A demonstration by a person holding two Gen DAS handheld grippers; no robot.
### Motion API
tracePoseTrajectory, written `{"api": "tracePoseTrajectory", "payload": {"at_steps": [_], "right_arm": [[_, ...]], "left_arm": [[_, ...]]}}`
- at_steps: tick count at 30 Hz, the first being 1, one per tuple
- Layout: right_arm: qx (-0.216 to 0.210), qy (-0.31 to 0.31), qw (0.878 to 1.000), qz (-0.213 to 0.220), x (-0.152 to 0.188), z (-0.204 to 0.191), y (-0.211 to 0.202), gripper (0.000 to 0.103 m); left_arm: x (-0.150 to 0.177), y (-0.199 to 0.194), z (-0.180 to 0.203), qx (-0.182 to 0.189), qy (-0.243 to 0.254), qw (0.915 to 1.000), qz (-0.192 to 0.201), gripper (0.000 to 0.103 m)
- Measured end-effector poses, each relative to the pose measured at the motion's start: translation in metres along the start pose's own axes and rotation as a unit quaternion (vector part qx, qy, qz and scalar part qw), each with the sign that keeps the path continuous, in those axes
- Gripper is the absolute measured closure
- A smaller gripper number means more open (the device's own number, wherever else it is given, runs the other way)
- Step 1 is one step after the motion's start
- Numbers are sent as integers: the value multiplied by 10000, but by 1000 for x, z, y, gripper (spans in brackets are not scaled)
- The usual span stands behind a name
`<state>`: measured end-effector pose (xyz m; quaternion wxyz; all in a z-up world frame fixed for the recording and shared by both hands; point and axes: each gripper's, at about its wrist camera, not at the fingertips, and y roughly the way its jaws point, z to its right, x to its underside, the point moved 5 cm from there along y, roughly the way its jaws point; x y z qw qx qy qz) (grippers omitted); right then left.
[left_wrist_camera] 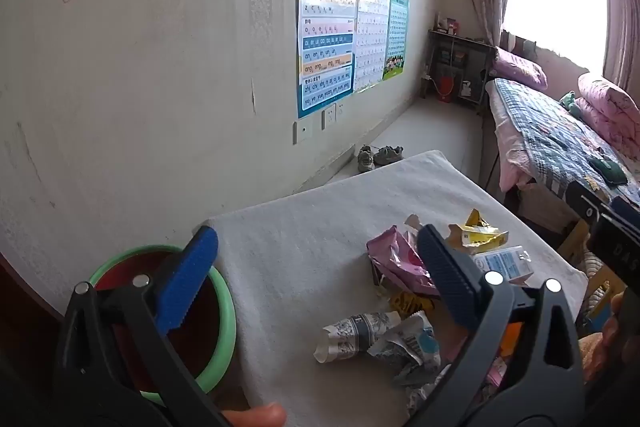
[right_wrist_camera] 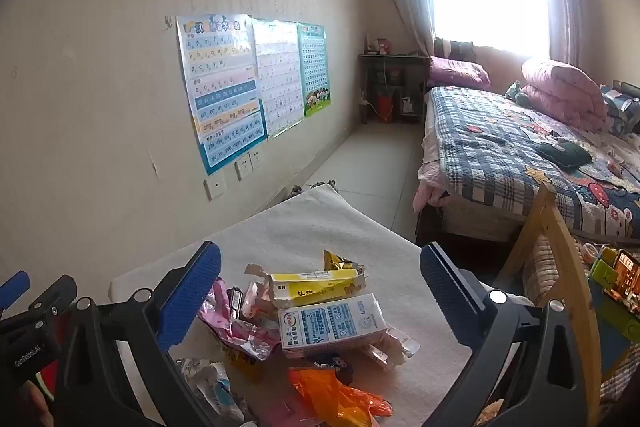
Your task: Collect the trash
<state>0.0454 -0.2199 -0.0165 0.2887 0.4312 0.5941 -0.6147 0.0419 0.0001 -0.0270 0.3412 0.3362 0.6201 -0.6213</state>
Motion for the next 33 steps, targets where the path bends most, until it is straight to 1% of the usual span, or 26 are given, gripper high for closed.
{"api": "tracePoseTrajectory", "payload": {"at_steps": [2, 11, 33], "right_arm": [[-10, 37, 10000, 16, -1, 0, -1, 7], [-11, -42, 10000, -27, 1, -2, 1, 7], [6, -80, 9999, -67, 6, -4, 3, 7]], "left_arm": [[1, 1, 0, -10, 11, 10000, -64, 6], [6, 4, -4, 0, -49, 10000, -73, 6], [8, 12, -5, -10, -68, 9998, -186, 6]]}}
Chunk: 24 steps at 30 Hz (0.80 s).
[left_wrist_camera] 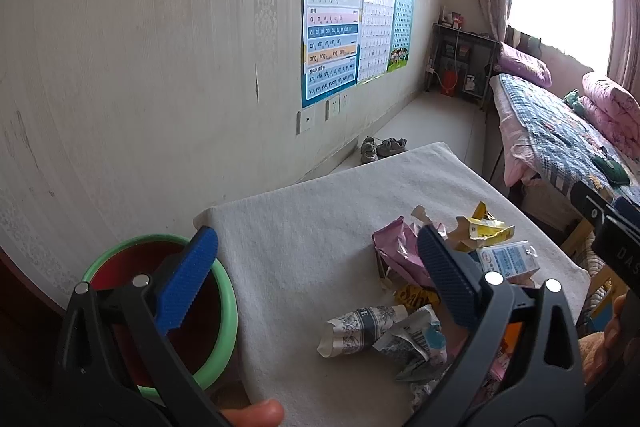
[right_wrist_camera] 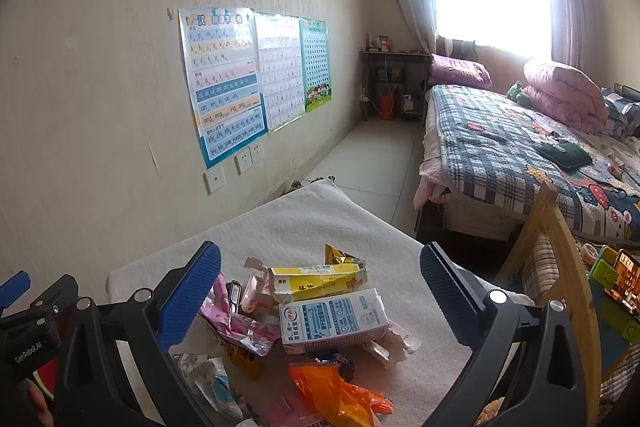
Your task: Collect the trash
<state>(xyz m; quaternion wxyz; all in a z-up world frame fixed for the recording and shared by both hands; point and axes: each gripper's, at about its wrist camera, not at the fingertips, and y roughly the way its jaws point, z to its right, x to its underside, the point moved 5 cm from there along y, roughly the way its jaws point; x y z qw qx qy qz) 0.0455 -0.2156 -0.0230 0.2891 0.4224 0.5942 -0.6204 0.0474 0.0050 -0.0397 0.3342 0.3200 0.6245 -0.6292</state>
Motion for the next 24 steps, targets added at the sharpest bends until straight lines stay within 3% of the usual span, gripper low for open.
{"api": "tracePoseTrajectory", "payload": {"at_steps": [24], "right_arm": [[-14, 35, 9999, -157, 10, 3, 5, 7]], "left_arm": [[2, 1, -2, -27, -22, 10000, -33, 6]]}}
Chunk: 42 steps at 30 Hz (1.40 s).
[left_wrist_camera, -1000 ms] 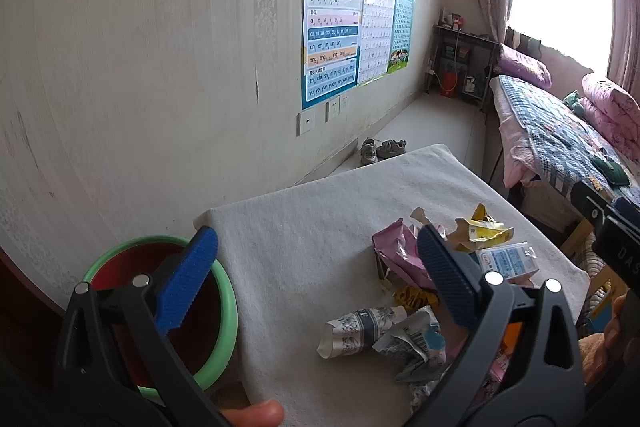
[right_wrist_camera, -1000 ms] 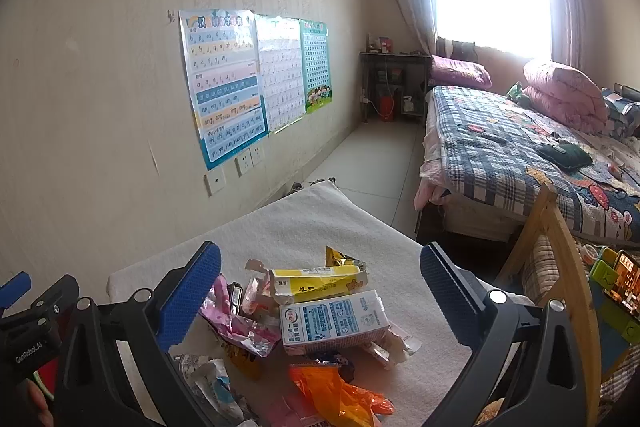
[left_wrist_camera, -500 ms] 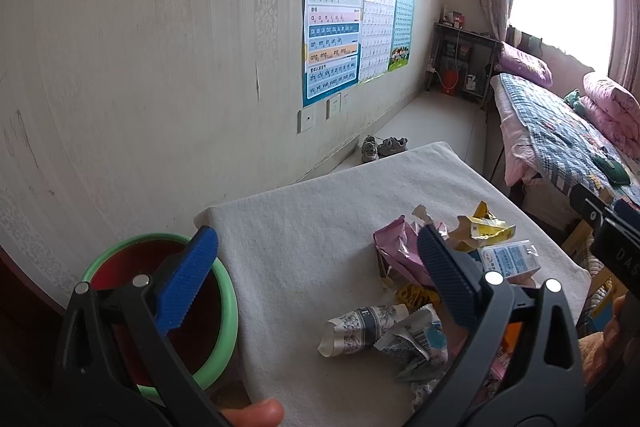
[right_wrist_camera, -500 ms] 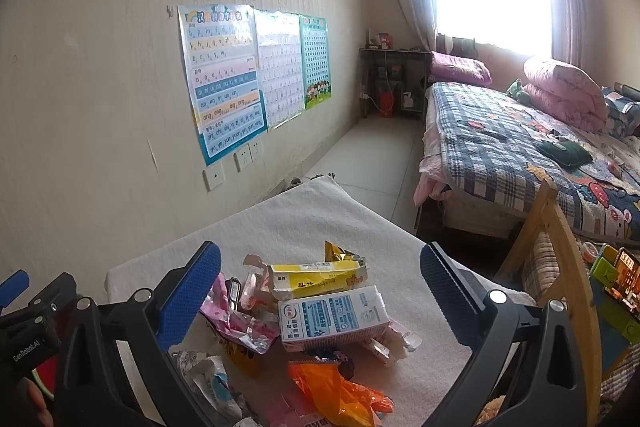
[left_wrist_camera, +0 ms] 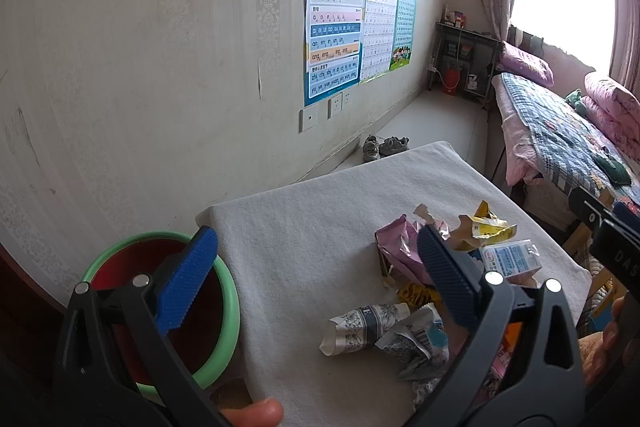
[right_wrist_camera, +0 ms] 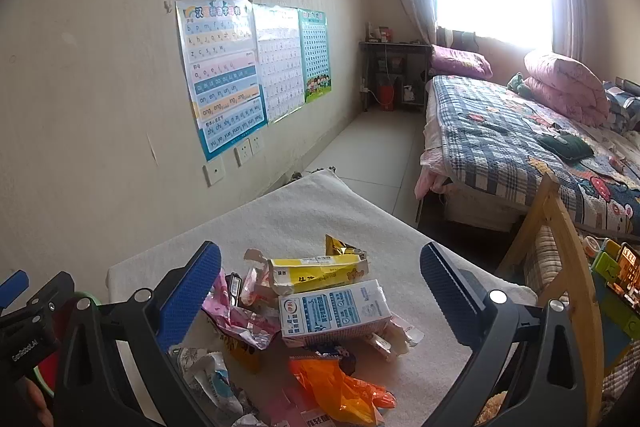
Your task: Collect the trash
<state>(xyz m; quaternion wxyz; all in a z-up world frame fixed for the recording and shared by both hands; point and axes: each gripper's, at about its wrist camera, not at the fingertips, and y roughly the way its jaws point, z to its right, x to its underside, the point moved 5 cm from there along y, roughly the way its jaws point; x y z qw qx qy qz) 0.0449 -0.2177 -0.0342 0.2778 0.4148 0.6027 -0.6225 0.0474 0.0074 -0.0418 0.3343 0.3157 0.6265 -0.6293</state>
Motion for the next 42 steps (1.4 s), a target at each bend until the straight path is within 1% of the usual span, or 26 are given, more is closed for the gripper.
{"api": "tracePoseTrajectory", "payload": {"at_steps": [17, 20, 23, 25, 29, 32, 34, 37, 39, 42], "right_arm": [[-4, -19, 10000, -41, -1, -2, 0, 7], [-12, -27, 10000, -45, -2, -3, 0, 7], [-27, -40, 10000, -66, -1, -2, -1, 7], [-51, -42, 9999, -113, -2, -3, 0, 7], [-121, -32, 9996, -243, 2, -1, 1, 7], [-104, -13, 9993, -353, 5, 2, 6, 7], [-134, 40, 9987, -494, 9, 6, 11, 7], [-175, 55, 9976, -674, 17, 7, 18, 7], [-253, 16, 9964, -807, 23, 6, 22, 7], [-489, -57, 9929, -1080, 31, 4, 28, 7]], "left_arm": [[-2, -1, -5, 43, -65, 9999, -63, 6], [-2, -3, -4, 5, -45, 10000, 21, 6], [-3, -8, -3, -111, 55, 9997, 218, 6], [-2, -7, -2, -121, 118, 9997, 198, 6], [4, 0, -5, -120, 100, 9999, 8, 6], [16, 13, -7, -26, 181, 9993, -339, 6], [34, 29, -10, 182, 156, 9961, -846, 6], [55, 47, -9, 393, 121, 9902, -1337, 7], [66, 56, -5, 555, 219, 9861, -1550, 10], [79, 71, 10, 832, 731, 9781, -1764, 10]]}}
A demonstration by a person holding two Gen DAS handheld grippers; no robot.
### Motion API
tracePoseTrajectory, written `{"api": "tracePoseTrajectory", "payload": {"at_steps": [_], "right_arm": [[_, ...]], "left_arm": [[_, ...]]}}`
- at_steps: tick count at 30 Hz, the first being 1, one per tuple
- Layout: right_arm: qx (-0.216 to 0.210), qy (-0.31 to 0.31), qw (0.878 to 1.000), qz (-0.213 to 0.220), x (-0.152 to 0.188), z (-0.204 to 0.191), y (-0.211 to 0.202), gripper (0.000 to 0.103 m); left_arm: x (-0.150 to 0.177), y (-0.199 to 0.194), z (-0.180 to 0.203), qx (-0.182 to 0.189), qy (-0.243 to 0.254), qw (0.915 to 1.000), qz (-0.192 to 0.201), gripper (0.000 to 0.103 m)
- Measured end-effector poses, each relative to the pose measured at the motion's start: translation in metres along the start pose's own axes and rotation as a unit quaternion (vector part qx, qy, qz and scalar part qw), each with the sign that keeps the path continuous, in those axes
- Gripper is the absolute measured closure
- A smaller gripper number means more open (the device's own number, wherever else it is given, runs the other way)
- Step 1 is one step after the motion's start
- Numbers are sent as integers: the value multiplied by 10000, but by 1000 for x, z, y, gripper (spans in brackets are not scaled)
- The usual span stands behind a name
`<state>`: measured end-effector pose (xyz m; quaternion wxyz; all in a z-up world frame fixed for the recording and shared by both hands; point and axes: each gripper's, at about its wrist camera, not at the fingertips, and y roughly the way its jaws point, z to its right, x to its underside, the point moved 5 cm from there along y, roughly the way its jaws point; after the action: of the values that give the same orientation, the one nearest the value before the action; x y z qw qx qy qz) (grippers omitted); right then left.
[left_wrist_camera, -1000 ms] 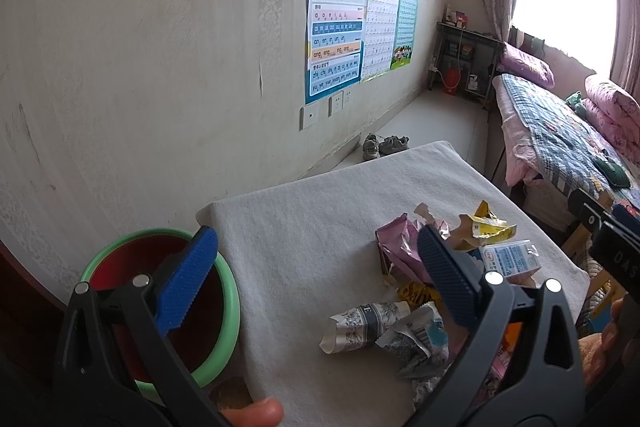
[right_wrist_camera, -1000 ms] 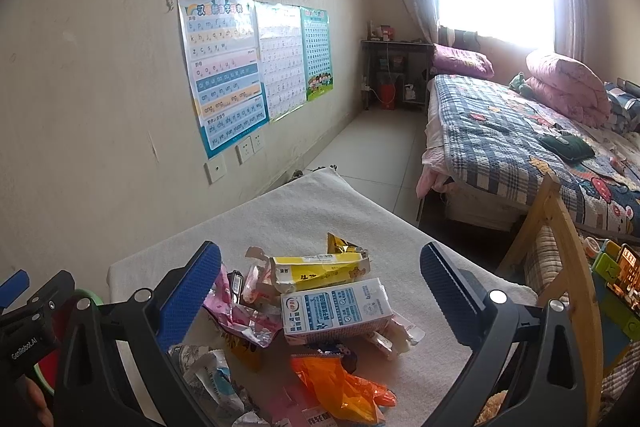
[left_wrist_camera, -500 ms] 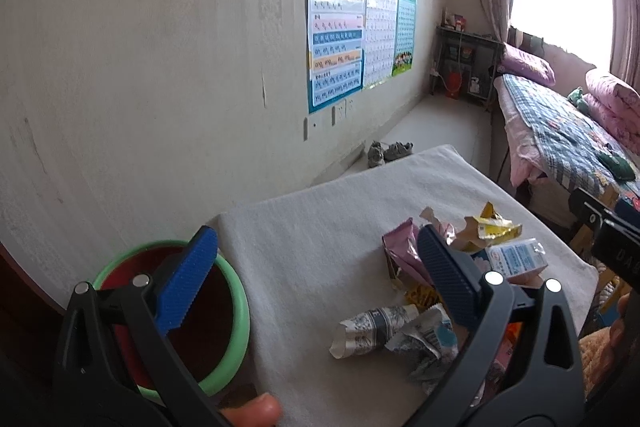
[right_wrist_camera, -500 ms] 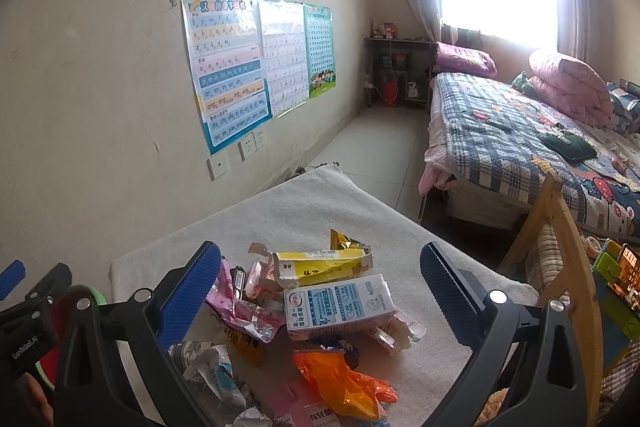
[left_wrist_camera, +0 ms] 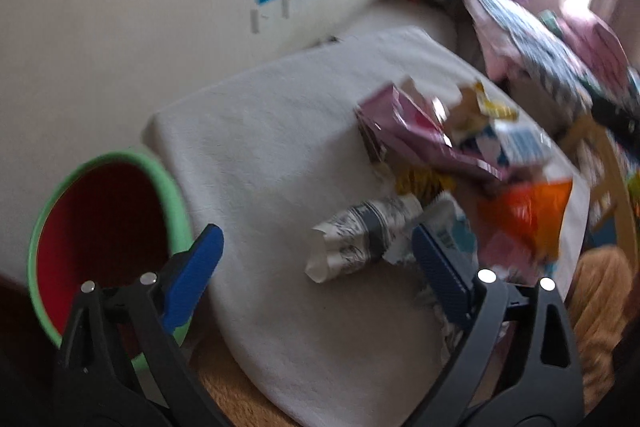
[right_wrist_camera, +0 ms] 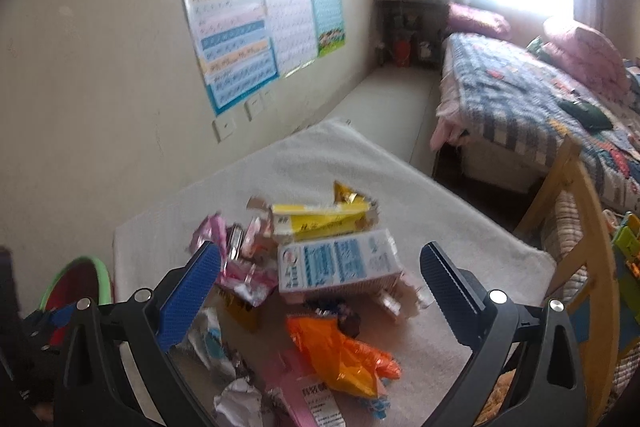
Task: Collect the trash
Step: 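Grasp the white patterned paper cup with the left tool while the right tool grasps a white wrapper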
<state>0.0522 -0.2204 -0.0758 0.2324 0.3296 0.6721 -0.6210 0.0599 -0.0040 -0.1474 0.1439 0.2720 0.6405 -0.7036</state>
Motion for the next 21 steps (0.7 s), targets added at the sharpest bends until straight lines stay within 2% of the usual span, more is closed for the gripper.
{"api": "tracePoseTrajectory", "payload": {"at_steps": [4, 8, 10, 14, 15, 17, 18, 20, 21], "right_arm": [[-628, -266, 9969, -382, 12, -15, 6, 7], [-1191, -828, 9857, -859, 29, -51, 16, 16], [-1552, -1090, 9743, -1217, 45, -74, 29, 26], [-1598, -1198, 9640, -1753, 67, -91, 60, 36], [-1572, -1216, 9608, -1932, 73, -93, 70, 42], [-1588, -1125, 9545, -2258, 82, -95, 84, 62], [-1760, -919, 9501, -2407, 86, -94, 89, 76], [-1960, -567, 9493, -2393, 83, -89, 85, 79], [-2009, -492, 9524, -2238, 76, -87, 77, 80]], "left_arm": [[1, 11, -1, 54, 215, 9997, -144, 10], [2, 7, -23, 96, -206, 9996, -169, 10], [5, 3, -37, 20, -401, 9991, -147, 10], [7, -1, -51, -95, -502, 9987, -85, 11], [7, -2, -52, -163, -484, 9987, -32, 11], [4, -5, -52, -357, -380, 9985, 150, 11], [3, -6, -52, -398, -320, 9985, 204, 11], [0, -5, -45, -275, -131, 9993, 233, 11], [-2, -4, -39, -182, 4, 9996, 205, 11]]}}
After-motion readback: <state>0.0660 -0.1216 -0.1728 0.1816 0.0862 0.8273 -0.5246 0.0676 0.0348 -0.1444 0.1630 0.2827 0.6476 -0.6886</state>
